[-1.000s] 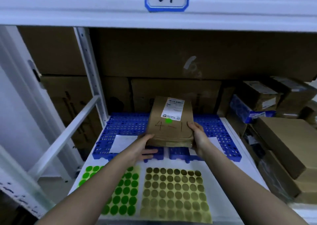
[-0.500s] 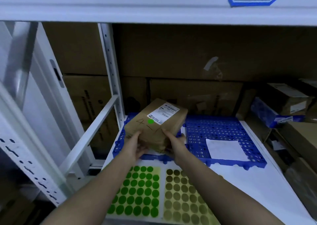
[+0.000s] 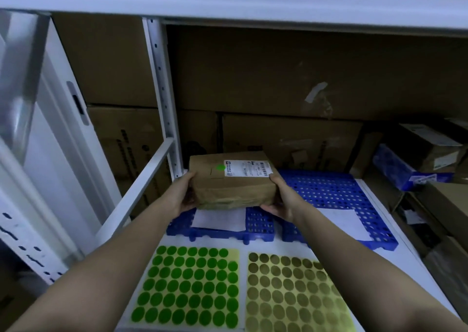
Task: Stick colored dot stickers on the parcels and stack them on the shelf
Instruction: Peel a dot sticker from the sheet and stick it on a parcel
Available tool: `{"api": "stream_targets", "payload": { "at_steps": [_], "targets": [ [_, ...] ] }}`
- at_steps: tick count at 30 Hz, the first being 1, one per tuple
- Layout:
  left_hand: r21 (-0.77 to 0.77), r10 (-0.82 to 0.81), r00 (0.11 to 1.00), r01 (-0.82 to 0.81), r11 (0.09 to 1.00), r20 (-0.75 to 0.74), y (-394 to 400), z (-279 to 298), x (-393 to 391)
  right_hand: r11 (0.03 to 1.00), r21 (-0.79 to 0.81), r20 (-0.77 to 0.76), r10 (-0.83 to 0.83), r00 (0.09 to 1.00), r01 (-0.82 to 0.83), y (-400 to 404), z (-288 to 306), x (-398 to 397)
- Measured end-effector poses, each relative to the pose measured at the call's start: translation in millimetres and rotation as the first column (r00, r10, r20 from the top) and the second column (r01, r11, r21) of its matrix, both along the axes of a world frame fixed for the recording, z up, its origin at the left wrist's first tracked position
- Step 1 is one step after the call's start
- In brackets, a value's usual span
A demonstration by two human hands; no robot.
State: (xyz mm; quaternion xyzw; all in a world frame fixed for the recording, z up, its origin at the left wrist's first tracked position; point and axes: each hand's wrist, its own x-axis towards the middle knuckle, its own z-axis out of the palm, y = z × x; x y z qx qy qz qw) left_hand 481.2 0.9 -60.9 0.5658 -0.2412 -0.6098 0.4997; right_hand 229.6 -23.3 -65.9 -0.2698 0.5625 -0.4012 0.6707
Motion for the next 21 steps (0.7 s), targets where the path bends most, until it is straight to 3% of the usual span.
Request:
{"api": "stream_targets", "payload": {
  "at_steps": [6, 11, 17, 21],
  "targets": [
    [0.062, 0.07, 0.983, -0.082, 0.995, 0.168, -0.2, -23.1, -2.7, 0.987, 0.025, -0.06, -0.154, 0.986, 0.156, -10.8, -13.2, 27.6],
    [0.091, 0.101, 0.973, -0.122, 0.988, 0.206, -10.7, -28.3, 3.2, 0.992, 0.027, -0.155, -0.115, 0.981, 0.121, -21.5, -22.6, 53.6],
    [0.134, 0.121, 0.951, -0.165, 0.977, 0.284, -23.7, -30.3, 20.0, 0.998, 0.023, -0.418, 0.066, 0.906, -0.062, -38.3, -32.9, 67.6],
    [0.135, 0.127, 0.95, -0.171, 0.976, 0.285, -34.5, -30.6, 25.0, 0.993, 0.017, -0.442, 0.11, 0.89, -0.114, -43.7, -37.1, 71.4]
  ]
}}
